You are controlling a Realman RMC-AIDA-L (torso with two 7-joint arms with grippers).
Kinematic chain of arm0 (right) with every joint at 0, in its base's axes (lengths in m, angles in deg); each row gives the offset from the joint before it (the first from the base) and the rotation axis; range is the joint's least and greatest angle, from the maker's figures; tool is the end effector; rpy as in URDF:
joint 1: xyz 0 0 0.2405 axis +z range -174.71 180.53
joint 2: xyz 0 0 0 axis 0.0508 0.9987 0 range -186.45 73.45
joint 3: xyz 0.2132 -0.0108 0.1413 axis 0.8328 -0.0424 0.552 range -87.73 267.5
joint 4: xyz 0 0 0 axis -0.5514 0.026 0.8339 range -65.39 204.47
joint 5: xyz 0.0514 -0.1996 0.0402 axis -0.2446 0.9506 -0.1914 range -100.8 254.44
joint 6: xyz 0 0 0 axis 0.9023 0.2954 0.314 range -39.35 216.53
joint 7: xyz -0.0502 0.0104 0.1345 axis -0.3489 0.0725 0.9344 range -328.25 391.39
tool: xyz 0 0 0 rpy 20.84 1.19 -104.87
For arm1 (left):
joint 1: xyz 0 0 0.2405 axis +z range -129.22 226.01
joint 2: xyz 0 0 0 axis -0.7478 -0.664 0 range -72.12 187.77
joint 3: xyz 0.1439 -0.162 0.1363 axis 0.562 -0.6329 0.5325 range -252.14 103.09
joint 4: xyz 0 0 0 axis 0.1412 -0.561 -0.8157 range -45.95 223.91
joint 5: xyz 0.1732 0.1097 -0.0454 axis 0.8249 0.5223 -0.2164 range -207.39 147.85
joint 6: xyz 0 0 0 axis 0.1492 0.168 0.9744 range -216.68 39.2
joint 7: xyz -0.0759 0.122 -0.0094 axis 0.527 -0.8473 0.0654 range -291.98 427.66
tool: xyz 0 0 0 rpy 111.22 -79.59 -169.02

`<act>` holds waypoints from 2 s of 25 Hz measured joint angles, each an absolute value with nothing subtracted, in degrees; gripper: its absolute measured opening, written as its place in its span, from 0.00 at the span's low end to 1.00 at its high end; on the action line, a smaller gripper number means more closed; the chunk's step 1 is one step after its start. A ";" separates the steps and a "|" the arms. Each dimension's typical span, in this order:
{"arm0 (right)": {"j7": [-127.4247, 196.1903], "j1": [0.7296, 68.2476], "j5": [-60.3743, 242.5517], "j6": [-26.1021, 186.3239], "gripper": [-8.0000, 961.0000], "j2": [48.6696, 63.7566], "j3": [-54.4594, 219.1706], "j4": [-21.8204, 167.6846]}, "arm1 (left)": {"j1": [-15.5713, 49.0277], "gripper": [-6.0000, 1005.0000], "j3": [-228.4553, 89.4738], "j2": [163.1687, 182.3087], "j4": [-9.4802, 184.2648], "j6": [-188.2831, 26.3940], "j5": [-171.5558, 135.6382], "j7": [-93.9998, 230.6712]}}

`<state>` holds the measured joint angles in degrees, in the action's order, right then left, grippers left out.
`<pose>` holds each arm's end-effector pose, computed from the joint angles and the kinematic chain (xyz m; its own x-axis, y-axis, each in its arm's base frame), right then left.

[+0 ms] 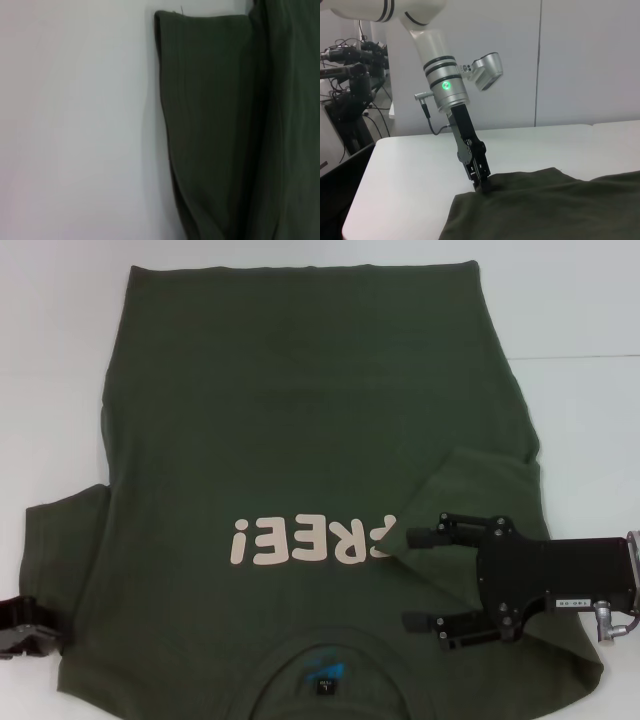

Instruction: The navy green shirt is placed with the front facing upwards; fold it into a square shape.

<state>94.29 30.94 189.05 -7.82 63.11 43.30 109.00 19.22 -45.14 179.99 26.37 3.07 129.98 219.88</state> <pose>0.2497 0.3031 -0.0119 0.8804 -0.0531 -0.4713 -0.1293 -0.9829 -0.1308 -0.3350 0.3045 0.0581 -0.0578 0.9565 0.2858 0.9514 0.1395 -0.2746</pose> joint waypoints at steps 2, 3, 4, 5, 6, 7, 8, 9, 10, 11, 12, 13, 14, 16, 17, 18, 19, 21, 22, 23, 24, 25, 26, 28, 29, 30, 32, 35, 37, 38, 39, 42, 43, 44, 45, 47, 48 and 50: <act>94.28 30.95 189.03 -7.82 0.93 63.11 43.30 109.00 | 19.20 0.50 -45.14 179.99 26.27 3.05 130.10 219.88; 94.28 30.97 189.02 -7.82 0.93 63.11 43.31 109.00 | 19.20 0.46 -45.14 179.99 26.25 2.99 130.11 219.89; 94.28 31.01 189.01 -7.82 0.93 63.11 43.33 109.00 | 19.20 0.43 -45.14 179.98 26.23 2.91 130.11 219.89; 94.27 31.05 189.01 -7.82 0.93 63.11 43.35 109.00 | 19.19 0.39 -45.14 179.96 26.20 2.77 130.11 219.89; 94.27 31.09 189.01 -7.82 0.93 63.11 43.36 109.00 | 19.16 0.36 -45.15 179.96 26.18 2.59 130.11 219.89; 94.27 31.14 189.01 -7.82 0.93 63.11 43.36 109.00 | 19.13 0.32 -45.15 179.96 26.17 2.46 130.11 219.89; 94.27 31.19 189.01 -7.82 0.93 63.11 43.37 109.00 | 19.11 0.28 -45.16 179.95 26.17 2.39 130.11 219.89; 94.28 31.22 189.01 -7.82 0.92 63.11 43.38 109.00 | 19.11 0.24 -45.17 179.94 26.16 2.31 130.11 219.89; 94.28 31.25 189.01 -7.82 0.92 63.11 43.39 109.00 | 19.11 0.20 -45.17 179.94 26.14 2.22 130.11 219.89; 94.29 31.27 189.01 -7.82 0.92 63.11 43.39 109.00 | 19.11 0.16 -45.17 179.93 26.14 2.15 130.11 219.89; 94.30 31.31 189.01 -7.82 0.92 63.11 43.39 109.00 | 19.11 0.12 -45.17 179.93 26.12 2.07 130.11 219.89; 94.30 31.35 189.01 -7.82 0.92 63.12 43.39 109.00 | 19.11 0.08 -45.17 179.92 26.06 1.97 130.11 219.89; 94.30 31.39 189.02 -7.82 0.92 63.12 43.39 109.00 | 19.11 0.08 -45.17 179.92 25.91 1.90 130.11 219.89; 94.31 31.46 189.03 -7.82 0.92 63.11 43.39 109.00 | 19.12 0.08 -45.07 179.91 25.48 1.72 130.11 219.89; 94.31 31.48 189.03 -7.82 0.92 63.11 43.40 109.00 | 19.13 0.08 -44.88 179.92 25.22 1.66 130.11 219.88; 94.31 31.49 189.03 -7.82 0.92 63.12 43.39 109.00 | 19.13 0.08 -44.74 179.93 25.03 1.61 130.11 219.86; 94.30 31.49 189.03 -7.82 0.92 63.11 43.40 109.00 | 19.13 0.08 -44.57 179.94 24.78 1.54 130.11 219.75; 94.19 31.53 188.97 -7.82 0.92 63.11 43.50 109.00 | 19.13 0.09 -44.42 179.95 24.27 1.45 130.31 219.59; 94.18 31.55 188.90 -7.82 0.92 63.11 43.59 109.00 | 19.19 0.08 -44.36 179.97 23.97 1.44 130.58 219.53; 94.18 31.57 188.84 -7.82 0.92 63.11 43.65 109.00 | 19.28 0.08 -44.22 180.00 23.60 1.43 130.89 219.48; 94.18 31.58 188.80 -7.80 0.92 63.11 43.71 109.00 | 19.40 0.08 -44.00 180.04 23.18 1.38 131.34 219.47; 94.19 31.58 188.79 -7.71 0.92 63.11 43.73 109.00 | 19.56 0.08 -43.64 180.12 22.70 1.29 132.14 219.45; 94.19 31.58 188.79 -7.53 0.92 63.11 43.74 109.00 | 19.71 0.08 -43.23 180.20 22.23 1.20 132.87 219.44; 94.19 31.58 188.77 -7.23 0.92 63.11 43.74 109.00 | 19.96 0.08 -42.53 180.30 21.51 1.11 133.69 219.44; 94.19 31.58 188.77 -7.02 0.92 63.11 43.69 109.00 | 20.12 0.07 -42.10 180.38 21.00 1.06 133.91 219.44; 94.19 31.58 188.76 -6.94 0.92 63.11 43.61 108.98 | 20.30 0.07 -41.59 180.47 20.55 1.02 133.91 219.42; 94.19 31.57 188.74 -6.83 0.92 63.11 43.51 108.96 | 20.76 0.07 -40.38 180.70 19.45 0.91 133.92 219.42; 94.20 31.56 188.66 -6.77 0.92 63.11 43.52 108.94 | 21.33 0.07 -39.08 180.96 18.01 0.84 133.94 219.53; 94.20 31.62 188.63 -6.76 0.92 63.11 43.59 108.93 | 21.38 0.06 -38.69 181.05 17.70 0.93 133.96 219.53; 94.19 31.64 188.62 -6.76 0.92 63.11 43.60 108.92 | 21.37 0.06 -38.60 181.06 17.70 0.99 133.97 219.53; 94.16 31.68 188.62 -6.76 0.91 63.12 43.61 108.91 | 21.32 0.06 -38.53 181.08 17.71 1.04 133.97 219.52; 94.10 31.82 188.61 -6.72 0.91 63.11 43.58 108.91 | 21.02 0.06 -38.50 181.08 18.03 0.98 133.97 219.58; 94.08 31.87 188.61 -6.70 0.91 63.11 43.56 108.91 | 20.93 0.05 -38.49 181.08 18.20 0.93 133.97 219.64; 94.06 31.89 188.61 -6.67 0.91 63.11 43.53 108.91 | 20.82 0.05 -38.49 181.07 18.35 0.88 133.91 219.70; 94.03 31.91 188.61 -6.65 0.91 63.11 43.52 108.91 | 20.73 0.05 -38.49 181.07 18.44 0.86 133.79 219.74; 94.01 31.96 188.61 -6.58 0.91 63.11 43.50 108.91 | 20.52 0.05 -38.49 181.06 18.56 0.85 133.55 219.75; 94.01 32.02 188.61 -6.55 0.91 63.11 43.47 108.91 | 20.38 0.05 -38.49 181.08 18.56 0.84 133.50 219.75; 94.00 32.07 188.61 -6.49 0.91 63.12 43.43 108.91 | 20.11 0.05 -38.30 181.16 18.55 0.84 133.64 219.75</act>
<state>94.00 32.07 188.61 -6.49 63.12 43.43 108.91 20.11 -38.30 181.16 18.55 0.84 133.64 219.75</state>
